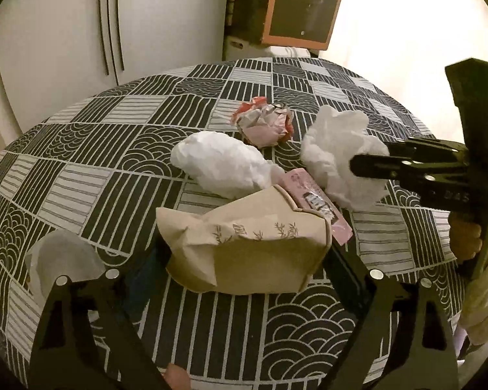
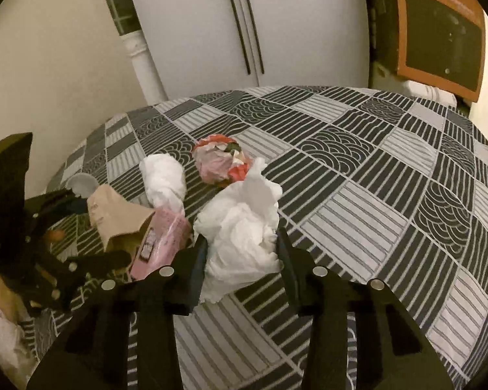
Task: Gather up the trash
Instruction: 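Reach the right tool toward the white tissue pile while the left tool approaches the brown paper bag, then grasp the brown paper bag with the left tool while the right tool grasps a white tissue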
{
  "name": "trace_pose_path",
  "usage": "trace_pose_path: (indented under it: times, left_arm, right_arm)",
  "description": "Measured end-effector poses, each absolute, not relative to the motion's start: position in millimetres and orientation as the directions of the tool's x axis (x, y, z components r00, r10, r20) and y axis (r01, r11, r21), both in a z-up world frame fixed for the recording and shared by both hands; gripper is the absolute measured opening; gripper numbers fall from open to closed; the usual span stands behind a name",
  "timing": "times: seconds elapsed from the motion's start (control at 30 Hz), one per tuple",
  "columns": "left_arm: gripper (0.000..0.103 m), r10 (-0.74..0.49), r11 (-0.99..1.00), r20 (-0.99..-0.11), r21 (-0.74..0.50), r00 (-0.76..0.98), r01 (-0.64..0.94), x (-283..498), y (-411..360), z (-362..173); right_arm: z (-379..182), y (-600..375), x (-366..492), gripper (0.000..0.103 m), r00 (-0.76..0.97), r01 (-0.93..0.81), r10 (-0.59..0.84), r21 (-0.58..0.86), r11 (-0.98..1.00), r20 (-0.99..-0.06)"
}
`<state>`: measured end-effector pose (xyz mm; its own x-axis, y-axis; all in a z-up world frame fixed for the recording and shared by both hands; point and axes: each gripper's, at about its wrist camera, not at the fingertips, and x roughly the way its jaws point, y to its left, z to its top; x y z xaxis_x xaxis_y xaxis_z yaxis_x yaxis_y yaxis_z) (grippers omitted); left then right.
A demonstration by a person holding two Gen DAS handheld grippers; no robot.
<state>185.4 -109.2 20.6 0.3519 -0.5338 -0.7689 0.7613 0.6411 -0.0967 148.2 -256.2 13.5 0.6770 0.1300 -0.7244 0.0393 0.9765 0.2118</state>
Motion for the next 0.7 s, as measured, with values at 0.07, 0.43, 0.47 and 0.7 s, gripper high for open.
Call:
trace_pose_path:
  times: [0.07,0.43,0.47,0.7]
  left_arm:
    - [0.088,-0.527,0.645,-0.769,-0.085,0.362,0.759,182.5,-107.6,23.5]
    - [0.088,-0.531,0.646,-0.744,-0.045,0.406,0.762,142.8,-88.0,45.7]
    - [0.088,-0.53,0.644,-0.744,-0.041,0.407,0.764,137.7,-86.3,47.3]
    - [0.088,-0.541,0.636,-0.727,-0.024,0.423,0.772,96.9,-74.6,55.9]
  right_arm:
    - [16.3,-255.8,140.2,0.037,0.678,0.044,0.122,0.205,0.978,-0.725]
    - [42.5,-243.7,86.2,0.037,0.714,0.03,0.112,0.191,0.981,-0.691]
    - [45.4,-241.1,78.5,0.037,0.718,0.027,0.112,0.187,0.982,-0.687]
    - [55.6,-226.2,36.9,0.037,0.732,0.011,0.121,0.189,0.982,-0.67]
